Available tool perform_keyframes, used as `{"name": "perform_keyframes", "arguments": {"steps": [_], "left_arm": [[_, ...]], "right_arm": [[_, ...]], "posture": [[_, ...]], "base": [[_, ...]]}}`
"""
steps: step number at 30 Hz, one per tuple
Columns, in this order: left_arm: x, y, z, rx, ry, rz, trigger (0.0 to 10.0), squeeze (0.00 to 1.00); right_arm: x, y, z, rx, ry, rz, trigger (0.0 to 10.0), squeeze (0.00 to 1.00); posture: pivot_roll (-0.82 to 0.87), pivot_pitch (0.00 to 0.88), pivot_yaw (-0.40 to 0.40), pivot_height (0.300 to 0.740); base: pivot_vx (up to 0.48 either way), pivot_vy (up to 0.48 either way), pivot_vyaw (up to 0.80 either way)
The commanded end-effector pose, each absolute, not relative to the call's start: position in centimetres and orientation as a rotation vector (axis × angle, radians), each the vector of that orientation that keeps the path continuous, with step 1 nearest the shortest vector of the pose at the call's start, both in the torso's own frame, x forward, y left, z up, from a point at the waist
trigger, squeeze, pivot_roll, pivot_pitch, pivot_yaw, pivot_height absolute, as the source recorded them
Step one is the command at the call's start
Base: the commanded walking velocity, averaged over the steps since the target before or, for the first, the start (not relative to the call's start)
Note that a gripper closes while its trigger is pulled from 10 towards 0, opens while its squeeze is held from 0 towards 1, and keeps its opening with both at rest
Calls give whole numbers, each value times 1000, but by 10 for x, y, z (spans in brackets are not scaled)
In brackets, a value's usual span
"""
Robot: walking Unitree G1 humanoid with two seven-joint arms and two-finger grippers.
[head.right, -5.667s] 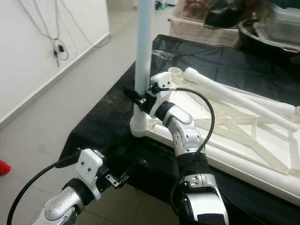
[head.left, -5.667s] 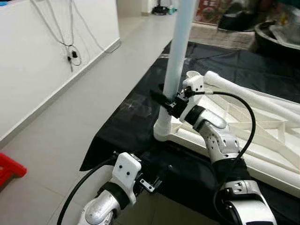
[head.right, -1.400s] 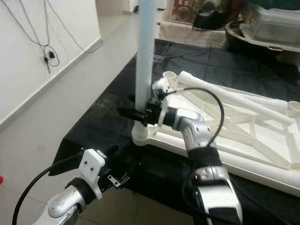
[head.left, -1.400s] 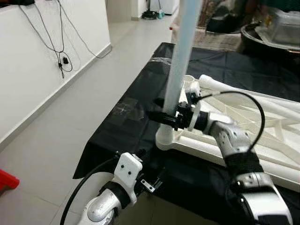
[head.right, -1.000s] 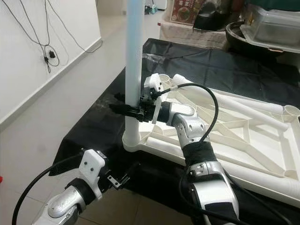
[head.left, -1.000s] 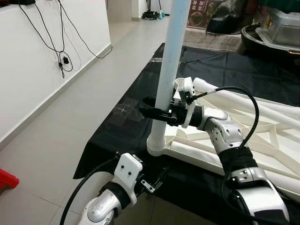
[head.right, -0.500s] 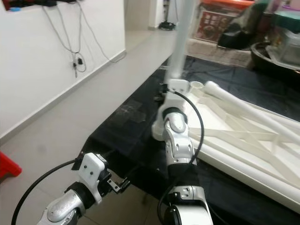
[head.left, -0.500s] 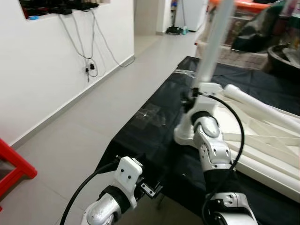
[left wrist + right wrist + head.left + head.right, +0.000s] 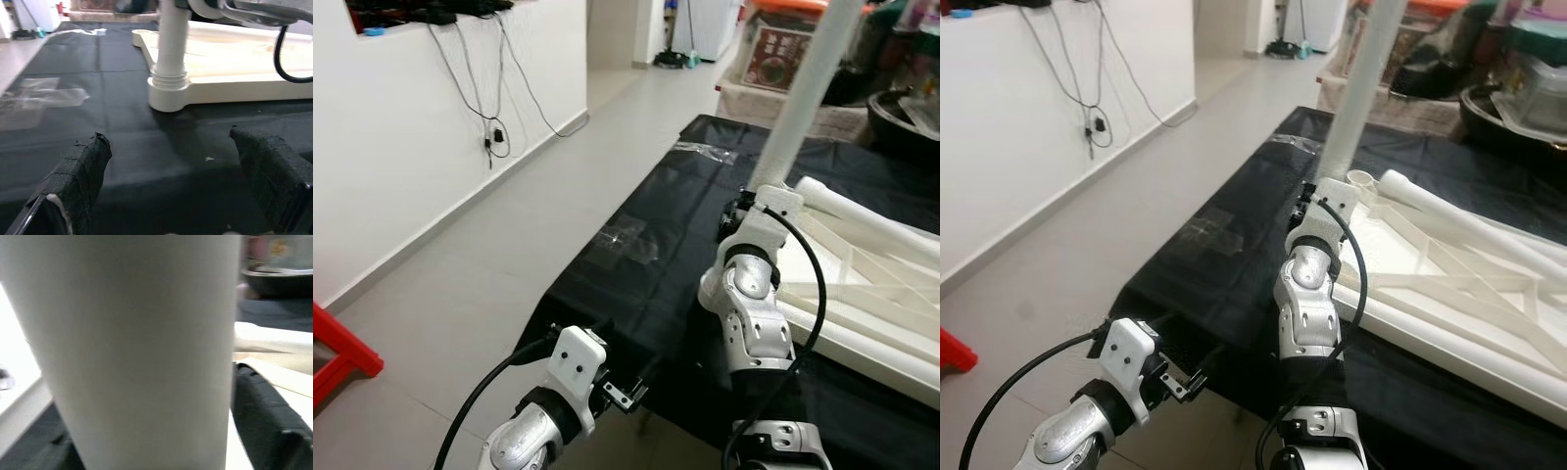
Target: Building children table
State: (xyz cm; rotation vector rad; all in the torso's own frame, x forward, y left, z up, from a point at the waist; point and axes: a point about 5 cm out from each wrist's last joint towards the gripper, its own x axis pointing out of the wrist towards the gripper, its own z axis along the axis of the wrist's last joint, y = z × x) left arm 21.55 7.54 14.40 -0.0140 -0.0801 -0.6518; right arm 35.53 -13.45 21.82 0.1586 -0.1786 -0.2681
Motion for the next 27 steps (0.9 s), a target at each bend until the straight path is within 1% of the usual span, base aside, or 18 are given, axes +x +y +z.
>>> {"name": "perform_keyframes", "arguments": {"steps": [1,3,4,5,6,7,8,9,11,13,14,15,16,17,18,19,23,27], "left_arm": [[214,75,138,-18,-53,-654,10000,0],[214,75,138,-19,-52,-655,10000,0],[214,75,138,-19,-52,-655,10000,0],[214,75,137,-20,-52,-657,10000,0],[214,75,137,-20,-52,-657,10000,0],[213,74,137,-20,-52,-658,10000,0],[213,74,137,-20,-52,-658,10000,0],[213,74,137,-20,-51,-659,10000,0],[213,74,137,-20,-51,-659,10000,0],[213,75,137,-21,-51,-660,10000,0],[213,74,137,-22,-50,-662,10000,0],[213,74,137,-22,-50,-662,10000,0],[212,74,137,-22,-50,-663,10000,0],[212,74,137,-22,-50,-664,10000,0],[211,74,137,-22,-50,-664,10000,0],[211,74,137,-22,-50,-664,10000,0],[210,73,137,-23,-49,-663,10000,0],[209,74,137,-24,-48,-663,10000,0]], "right_arm": [[352,-115,211,254,-183,-121,10000,0],[353,-112,217,297,-219,36,10000,0],[353,-112,217,297,-219,36,10000,0],[355,-112,219,292,-213,223,10000,0],[355,-112,219,292,-213,223,10000,0],[355,-112,219,284,-202,331,10000,0],[355,-112,219,284,-202,331,10000,0],[355,-112,219,281,-194,401,10000,0],[355,-112,219,281,-194,401,10000,0],[355,-111,217,271,-173,498,10000,0],[350,-110,216,221,-129,785,10000,0],[350,-110,216,221,-129,785,10000,0],[345,-108,214,180,-79,1022,10000,0],[341,-109,212,157,-39,1184,10000,0],[340,-108,212,137,-19,1277,10000,0],[340,-108,212,137,-19,1277,10000,0],[346,-93,214,75,9,1401,10000,0],[347,-90,213,49,17,1425,9922,0]], "posture": [[106,120,-43,740],[104,118,-41,740],[104,118,-41,740],[100,113,-41,740],[100,113,-41,740],[100,113,-41,740],[100,113,-41,740],[100,113,-41,740],[100,113,-41,740],[100,113,-40,740],[107,106,-39,740],[107,106,-39,740],[114,107,-41,740],[114,107,-41,740],[123,106,-44,740],[123,106,-44,740],[132,106,-49,740],[130,110,-49,740]], "base": [[0,0,0],[0,0,0],[0,0,0],[0,0,0],[0,0,0],[0,0,0],[0,0,0],[0,0,0],[0,0,0],[0,0,0],[0,0,0],[0,0,0],[0,0,0],[0,0,0],[0,0,0],[0,0,0],[0,0,0],[0,0,0]]}}
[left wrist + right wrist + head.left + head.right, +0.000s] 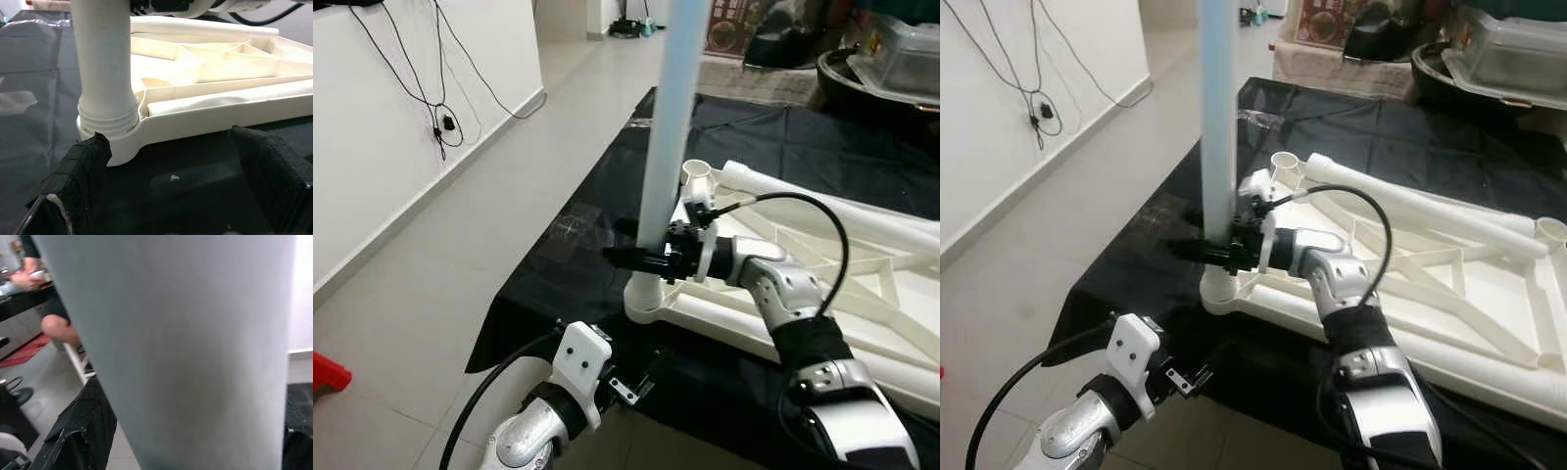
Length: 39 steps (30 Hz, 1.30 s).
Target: Building children table
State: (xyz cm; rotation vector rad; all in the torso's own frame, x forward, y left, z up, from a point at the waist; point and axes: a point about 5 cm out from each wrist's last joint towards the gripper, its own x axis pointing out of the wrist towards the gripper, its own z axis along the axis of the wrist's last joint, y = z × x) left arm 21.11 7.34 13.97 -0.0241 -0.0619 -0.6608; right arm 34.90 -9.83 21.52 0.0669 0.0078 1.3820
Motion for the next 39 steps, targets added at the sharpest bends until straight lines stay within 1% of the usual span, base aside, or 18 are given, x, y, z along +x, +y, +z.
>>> {"name": "perform_keyframes", "arguments": {"steps": [1,2,3,4,12,15,17,19,20,21,22,23,26,34,35,36,38,39], "left_arm": [[209,74,137,-24,-48,-662,10000,0],[210,74,137,-25,-47,-663,10000,0],[210,74,137,-25,-47,-663,10000,0],[210,73,138,-25,-47,-663,10000,0],[211,73,138,-25,-48,-665,10000,0],[212,73,138,-24,-49,-665,10000,0],[212,73,138,-24,-49,-665,10000,0],[213,73,137,-22,-49,-665,10000,0],[213,73,137,-21,-49,-665,10000,0],[213,73,137,-21,-49,-665,10000,0],[213,73,137,-20,-49,-666,10000,0],[213,73,137,-20,-49,-666,10000,0],[214,73,137,-19,-49,-668,10000,0],[215,74,137,-18,-52,-665,10000,0],[215,74,137,-18,-52,-665,10000,0],[215,73,137,-17,-51,-665,10000,0],[215,73,137,-17,-51,-665,10000,0],[215,74,137,-17,-51,-664,10000,0]], "right_arm": [[347,-89,213,41,20,1432,9922,0],[347,-86,211,23,18,1431,7333,0],[347,-86,211,23,18,1431,7333,0],[347,-86,210,23,26,1445,0,0],[350,-87,205,29,-21,1373,0,0],[363,-94,203,67,-73,1038,0,0],[363,-94,203,67,-73,1038,0,0],[370,-100,201,64,-82,828,0,0],[377,-112,199,73,-82,557,0,0],[377,-112,199,73,-82,557,0,0],[377,-133,197,60,-81,211,0,0],[377,-133,197,60,-81,211,0,0],[365,-161,193,67,-82,-199,0,0],[349,-142,189,178,-59,-427,0,0],[350,-133,188,205,-56,-394,3176,0],[350,-126,189,200,-62,-367,10000,0],[350,-122,190,193,-66,-352,10000,0],[350,-118,192,192,-82,-319,10000,1000]], "posture": [[130,110,-49,740],[127,116,-48,740],[127,116,-48,740],[127,118,-47,740],[125,122,-44,740],[119,122,-44,740],[119,122,-44,740],[117,123,-43,740],[115,122,-42,740],[115,122,-42,740],[108,122,-38,740],[108,122,-38,740],[110,123,-38,740],[105,123,-41,740],[105,123,-41,740],[108,122,-42,740],[108,122,-42,740],[110,124,-44,740]], "base": [[0,0,0],[0,0,0],[0,0,0],[0,0,0],[0,0,0],[0,0,0],[0,0,0],[0,0,0],[0,0,0],[0,0,0],[0,0,0],[0,0,0],[0,0,0],[0,0,0],[0,0,0],[0,0,0],[0,0,0],[0,0,0]]}}
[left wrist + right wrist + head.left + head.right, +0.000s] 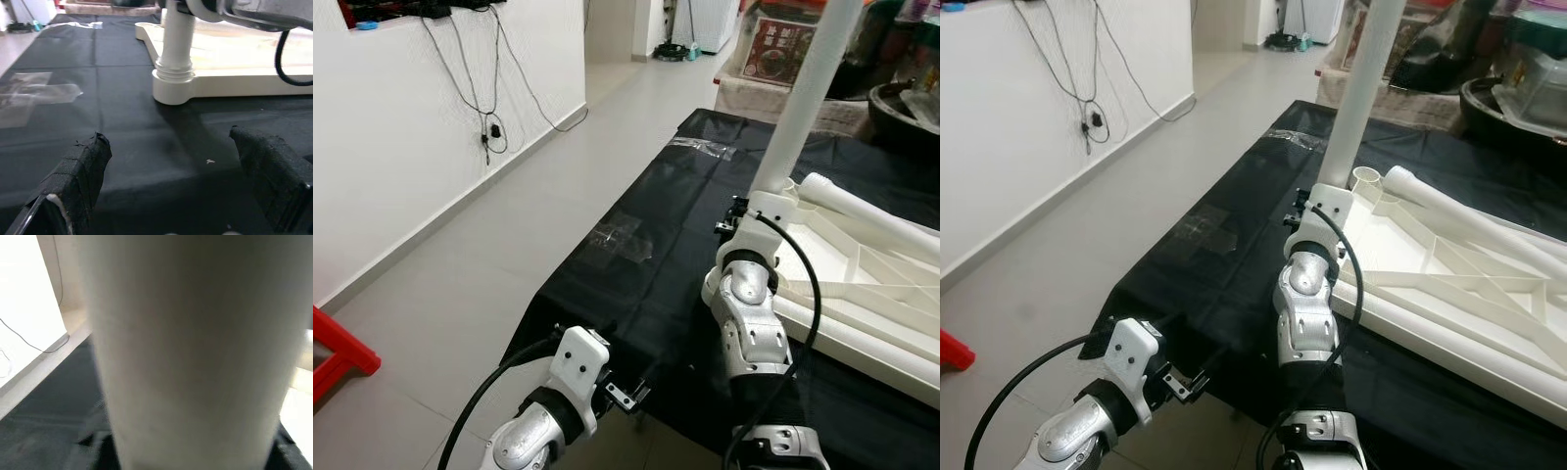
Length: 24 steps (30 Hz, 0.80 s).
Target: Building children table
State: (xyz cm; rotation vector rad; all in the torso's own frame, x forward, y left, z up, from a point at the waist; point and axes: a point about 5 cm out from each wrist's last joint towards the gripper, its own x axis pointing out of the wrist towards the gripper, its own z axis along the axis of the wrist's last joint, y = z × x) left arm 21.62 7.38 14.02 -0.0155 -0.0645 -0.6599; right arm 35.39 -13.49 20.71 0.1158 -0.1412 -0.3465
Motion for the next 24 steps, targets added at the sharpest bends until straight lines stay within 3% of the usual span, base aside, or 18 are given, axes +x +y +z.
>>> {"name": "perform_keyframes", "arguments": {"steps": [1,6,7,8,11,14,16,17,18,20,23,24], "left_arm": [[215,74,137,-18,-52,-663,10000,0],[215,74,137,-18,-51,-664,10000,0],[215,74,137,-18,-51,-664,10000,0],[215,74,137,-19,-51,-664,10000,0],[216,74,137,-18,-51,-665,10000,0],[216,74,137,-18,-51,-665,10000,0],[216,74,137,-18,-51,-666,10000,0],[217,73,137,-19,-52,-668,10000,0],[217,73,137,-19,-52,-668,10000,0],[217,73,137,-20,-51,-669,10000,0],[216,72,137,-20,-51,-669,10000,0],[216,72,137,-20,-51,-669,10000,0]], "right_arm": [[349,-116,193,189,-90,-305,10000,1000],[351,-116,200,205,-150,-237,10000,1000],[352,-116,203,223,-171,-184,10000,337],[354,-115,207,235,-190,-130,10000,0],[360,-111,213,303,-199,117,10000,0],[360,-111,213,303,-199,117,10000,0],[361,-111,216,311,-209,229,10000,0],[356,-111,216,239,-160,609,10000,0],[356,-111,216,239,-160,609,10000,0],[350,-110,212,153,-96,882,10000,0],[348,-103,209,103,-42,1117,10000,0],[348,-103,209,103,-42,1117,10000,0]], "posture": [[110,124,-44,740],[106,125,-42,740],[104,127,-41,740],[104,126,-40,740],[103,127,-40,740],[103,127,-40,740],[101,126,-38,740],[100,125,-40,740],[100,125,-40,740],[98,124,-41,740],[111,122,-47,740],[111,122,-47,740]], "base": [[0,0,0],[0,0,0],[0,0,0],[0,0,0],[0,0,0],[0,0,0],[0,0,0],[0,0,0],[0,0,0],[0,0,0],[0,0,0],[0,0,0]]}}
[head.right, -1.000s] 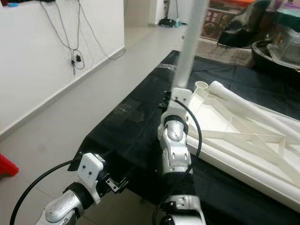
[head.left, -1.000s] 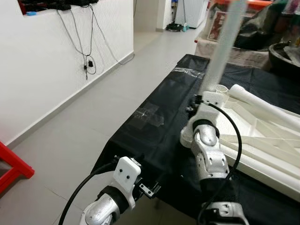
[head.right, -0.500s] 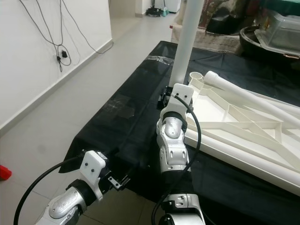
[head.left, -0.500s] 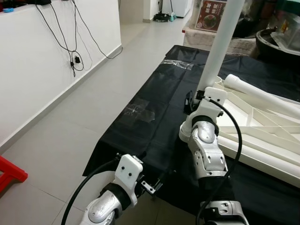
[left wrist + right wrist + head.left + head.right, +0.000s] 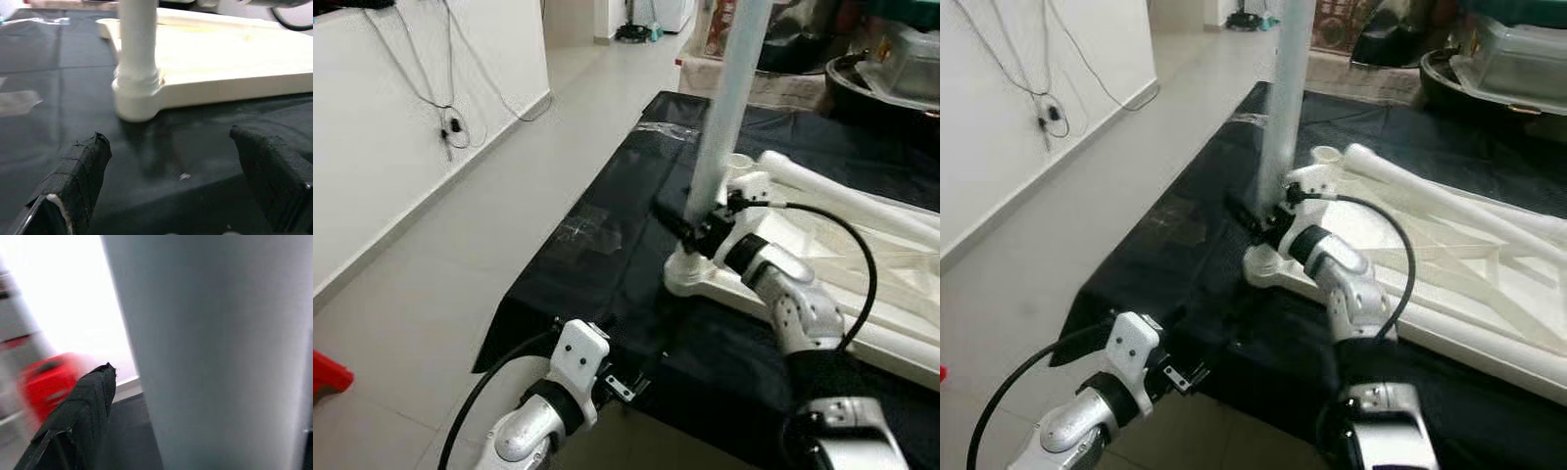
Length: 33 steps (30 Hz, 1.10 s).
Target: Building children table
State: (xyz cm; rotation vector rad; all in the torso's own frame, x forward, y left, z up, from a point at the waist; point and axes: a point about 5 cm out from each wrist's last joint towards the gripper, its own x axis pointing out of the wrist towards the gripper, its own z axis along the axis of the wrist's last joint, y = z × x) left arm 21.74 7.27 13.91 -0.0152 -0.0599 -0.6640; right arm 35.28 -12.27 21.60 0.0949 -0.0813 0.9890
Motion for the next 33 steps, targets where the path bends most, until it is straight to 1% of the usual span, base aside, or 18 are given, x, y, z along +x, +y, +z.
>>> {"name": "perform_keyframes", "arguments": {"steps": [1,2,4,7,10,11,19,21,22,24,25,26,28,29,30,31,32,33], "left_arm": [[215,72,137,-22,-52,-668,10000,0],[215,72,137,-22,-52,-668,10000,0],[214,72,137,-23,-51,-665,10000,0],[213,72,137,-25,-50,-662,10000,0],[212,72,137,-27,-49,-662,10000,0],[211,72,137,-28,-47,-665,10000,0],[211,71,137,-28,-45,-670,10000,0],[211,71,137,-28,-45,-671,10000,0],[211,71,136,-28,-45,-672,10000,0],[212,71,136,-26,-44,-674,10000,0],[212,71,136,-26,-44,-674,10000,0],[212,71,136,-25,-44,-674,10000,0],[212,71,136,-25,-44,-674,10000,0],[213,72,136,-25,-44,-674,10000,0],[213,72,135,-25,-44,-675,10000,0],[213,72,135,-25,-44,-675,10000,0],[214,72,135,-25,-44,-675,10000,0],[214,72,135,-25,-44,-675,10000,0]], "right_arm": [[348,-96,208,80,-22,1235,10000,0],[348,-96,208,80,-22,1235,10000,0],[350,-86,208,49,-3,1318,10000,0],[350,-79,211,48,-10,1382,10000,0],[350,-75,212,37,-12,1417,10000,0],[350,-70,214,7,-30,1436,0,0],[351,-69,217,22,-77,1412,0,0],[351,-71,217,32,-96,1371,0,0],[354,-72,218,41,-131,1287,0,0],[363,-74,220,71,-168,1038,0,0],[363,-74,220,71,-168,1038,0,0],[373,-81,219,70,-161,812,0,0],[373,-81,219,70,-161,812,0,0],[380,-89,217,80,-144,612,0,0],[382,-107,210,82,-119,332,0,0],[382,-107,210,82,-119,332,0,0],[381,-120,205,82,-101,144,0,0],[381,-120,205,82,-101,144,0,0]], "posture": [[123,120,-51,740],[123,120,-51,740],[127,122,-53,740],[136,120,-55,740],[136,120,-56,740],[134,118,-53,740],[132,115,-54,740],[125,111,-52,740],[122,106,-50,740],[121,106,-50,740],[121,106,-50,740],[116,109,-47,740],[116,109,-47,740],[107,111,-39,740],[101,112,-40,740],[101,112,-40,740],[102,113,-41,740],[102,113,-41,740]], "base": [[0,0,0],[0,0,0],[0,0,0],[0,0,0],[0,0,0],[0,0,0],[0,0,0],[0,0,0],[0,0,0],[0,0,0],[0,0,0],[0,0,0],[0,0,0],[0,0,0],[0,0,0],[0,0,0],[0,0,0],[0,0,0]]}}
